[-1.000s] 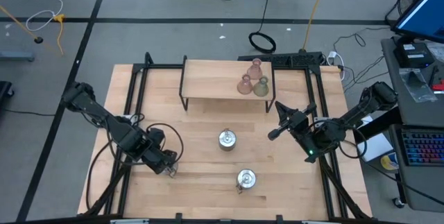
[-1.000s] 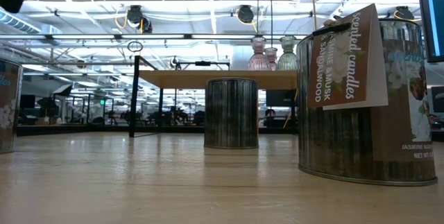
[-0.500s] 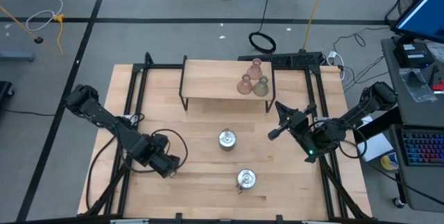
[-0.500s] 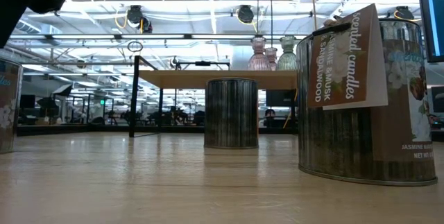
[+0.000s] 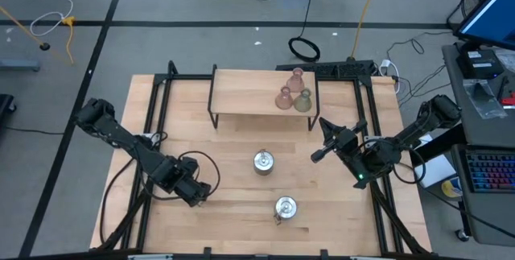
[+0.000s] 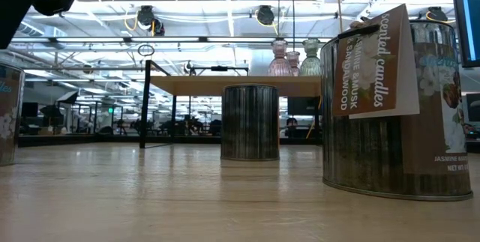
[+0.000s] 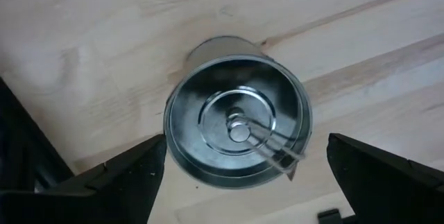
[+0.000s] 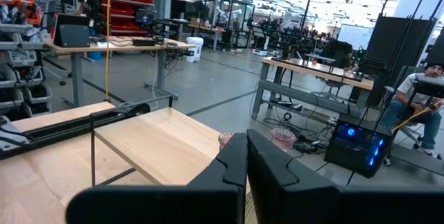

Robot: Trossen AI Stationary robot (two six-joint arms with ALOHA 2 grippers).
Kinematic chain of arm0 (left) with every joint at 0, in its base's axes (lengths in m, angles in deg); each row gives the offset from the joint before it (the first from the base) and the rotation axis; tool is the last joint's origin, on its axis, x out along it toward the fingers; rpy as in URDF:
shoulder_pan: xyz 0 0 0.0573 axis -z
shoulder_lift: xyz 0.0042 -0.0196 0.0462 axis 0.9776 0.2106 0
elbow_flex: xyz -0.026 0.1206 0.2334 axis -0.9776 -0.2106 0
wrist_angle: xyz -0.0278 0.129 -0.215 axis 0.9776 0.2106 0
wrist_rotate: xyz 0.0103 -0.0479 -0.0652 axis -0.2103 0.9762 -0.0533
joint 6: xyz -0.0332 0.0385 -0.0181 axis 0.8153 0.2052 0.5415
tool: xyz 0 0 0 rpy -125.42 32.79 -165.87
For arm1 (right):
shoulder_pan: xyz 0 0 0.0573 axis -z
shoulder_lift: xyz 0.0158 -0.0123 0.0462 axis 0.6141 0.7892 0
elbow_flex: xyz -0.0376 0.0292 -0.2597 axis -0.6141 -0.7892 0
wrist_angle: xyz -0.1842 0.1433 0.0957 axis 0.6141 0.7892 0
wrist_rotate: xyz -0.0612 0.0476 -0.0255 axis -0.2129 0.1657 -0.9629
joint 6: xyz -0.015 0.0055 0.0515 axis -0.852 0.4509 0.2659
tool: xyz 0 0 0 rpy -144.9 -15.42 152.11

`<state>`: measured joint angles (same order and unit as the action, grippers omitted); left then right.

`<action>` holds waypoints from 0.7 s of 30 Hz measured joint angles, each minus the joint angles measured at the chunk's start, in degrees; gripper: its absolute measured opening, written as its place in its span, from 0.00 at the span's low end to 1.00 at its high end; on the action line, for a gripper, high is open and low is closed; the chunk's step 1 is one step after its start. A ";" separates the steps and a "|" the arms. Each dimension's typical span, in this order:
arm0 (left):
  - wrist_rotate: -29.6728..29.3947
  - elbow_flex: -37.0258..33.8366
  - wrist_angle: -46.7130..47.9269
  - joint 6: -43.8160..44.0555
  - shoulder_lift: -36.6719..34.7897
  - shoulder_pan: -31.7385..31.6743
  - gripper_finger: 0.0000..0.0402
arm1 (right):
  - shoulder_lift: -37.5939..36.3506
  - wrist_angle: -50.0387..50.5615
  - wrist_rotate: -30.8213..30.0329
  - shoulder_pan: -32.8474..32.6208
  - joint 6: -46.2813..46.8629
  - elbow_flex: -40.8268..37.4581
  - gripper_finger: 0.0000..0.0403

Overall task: Pick & Place candle stick holders
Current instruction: Put the left scented candle on the shelf

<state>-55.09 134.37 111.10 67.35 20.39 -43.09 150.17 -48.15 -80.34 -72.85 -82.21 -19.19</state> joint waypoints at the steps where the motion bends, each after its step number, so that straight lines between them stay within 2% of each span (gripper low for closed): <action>1: -0.20 0.00 0.00 -0.01 0.00 0.00 0.98 | 0.00 0.00 0.00 0.00 0.01 0.00 0.00; 9: -0.90 0.00 0.02 -0.02 0.00 0.00 0.98 | -0.02 -0.01 0.00 0.00 0.02 0.00 0.00; 12: 0.49 0.00 -0.02 0.92 0.00 -0.07 0.98 | -0.02 -0.02 0.00 0.00 0.04 0.01 0.00; 16: 5.70 0.00 -0.06 0.94 -0.02 -0.06 0.98 | -0.02 -0.27 0.00 0.00 0.04 0.02 0.00; 21: 5.59 0.00 -0.06 -0.79 -0.02 0.04 0.98 | -0.02 -0.28 0.00 0.00 -0.20 0.02 0.00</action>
<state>-49.50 134.37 111.04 66.56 20.37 -43.05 150.15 -48.43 -80.34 -72.85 -82.41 -19.17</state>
